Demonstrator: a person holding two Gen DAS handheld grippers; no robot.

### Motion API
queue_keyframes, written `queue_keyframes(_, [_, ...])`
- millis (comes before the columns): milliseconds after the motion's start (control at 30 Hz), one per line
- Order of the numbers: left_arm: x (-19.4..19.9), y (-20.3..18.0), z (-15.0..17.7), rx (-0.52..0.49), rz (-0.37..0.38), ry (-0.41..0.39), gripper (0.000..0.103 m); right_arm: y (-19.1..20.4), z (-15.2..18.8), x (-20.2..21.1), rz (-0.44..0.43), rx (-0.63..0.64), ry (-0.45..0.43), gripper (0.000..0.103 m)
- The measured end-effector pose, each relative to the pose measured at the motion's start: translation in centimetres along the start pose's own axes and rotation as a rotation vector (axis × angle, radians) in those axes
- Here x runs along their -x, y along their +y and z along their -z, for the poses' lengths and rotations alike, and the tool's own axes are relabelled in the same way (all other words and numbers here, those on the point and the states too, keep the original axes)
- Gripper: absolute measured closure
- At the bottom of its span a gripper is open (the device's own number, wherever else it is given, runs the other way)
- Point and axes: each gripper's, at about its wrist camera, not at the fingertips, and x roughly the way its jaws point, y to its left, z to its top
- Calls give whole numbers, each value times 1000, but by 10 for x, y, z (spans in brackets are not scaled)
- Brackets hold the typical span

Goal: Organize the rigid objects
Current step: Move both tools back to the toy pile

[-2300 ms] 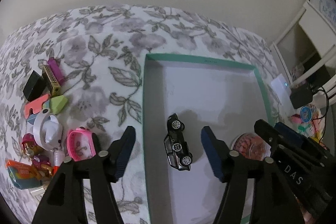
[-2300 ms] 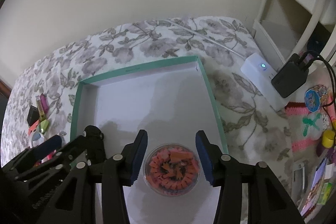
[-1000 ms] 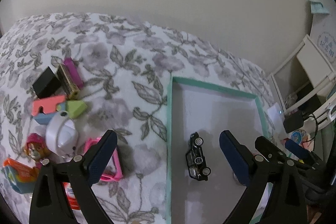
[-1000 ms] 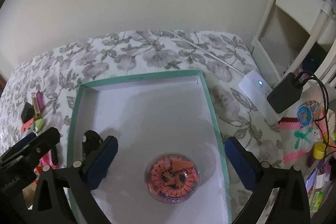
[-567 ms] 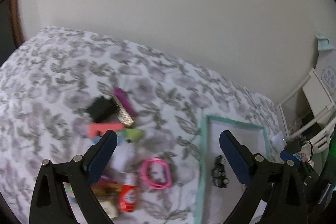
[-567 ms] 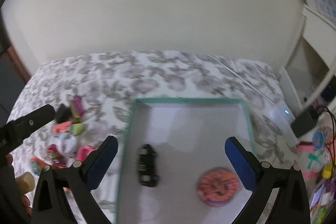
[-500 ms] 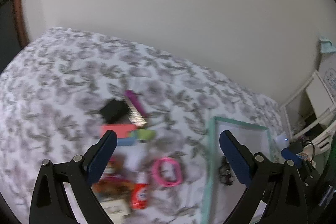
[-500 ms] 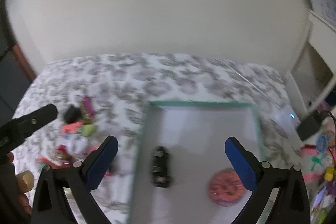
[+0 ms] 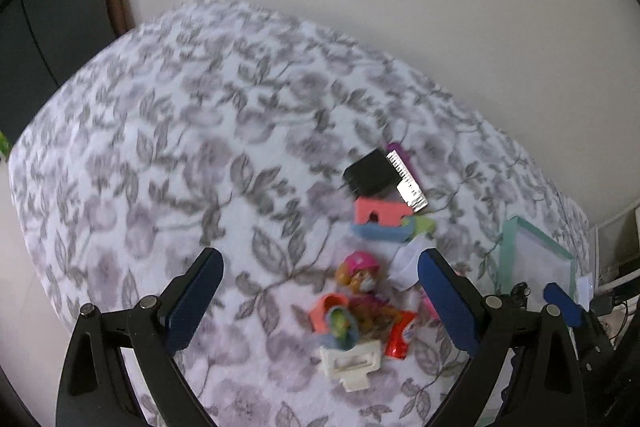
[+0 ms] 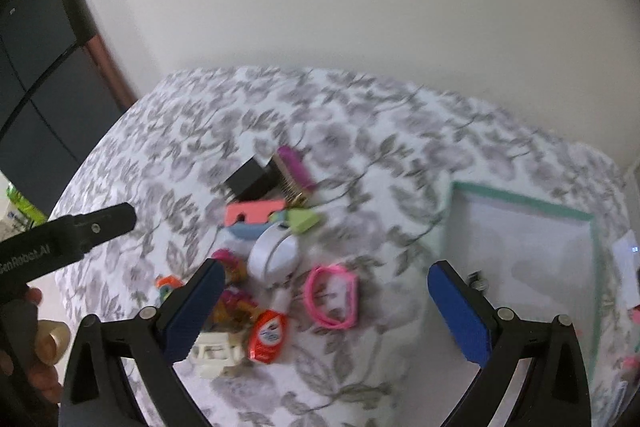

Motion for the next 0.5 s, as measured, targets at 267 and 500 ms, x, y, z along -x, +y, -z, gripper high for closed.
queue_keyframes(267, [-27, 8, 17, 29, 12, 92, 10, 5, 15, -33, -16, -19, 119, 26])
queue_keyframes(500, [-38, -1, 26, 5, 12, 136, 32, 18, 30, -58, -48, 8, 233, 50])
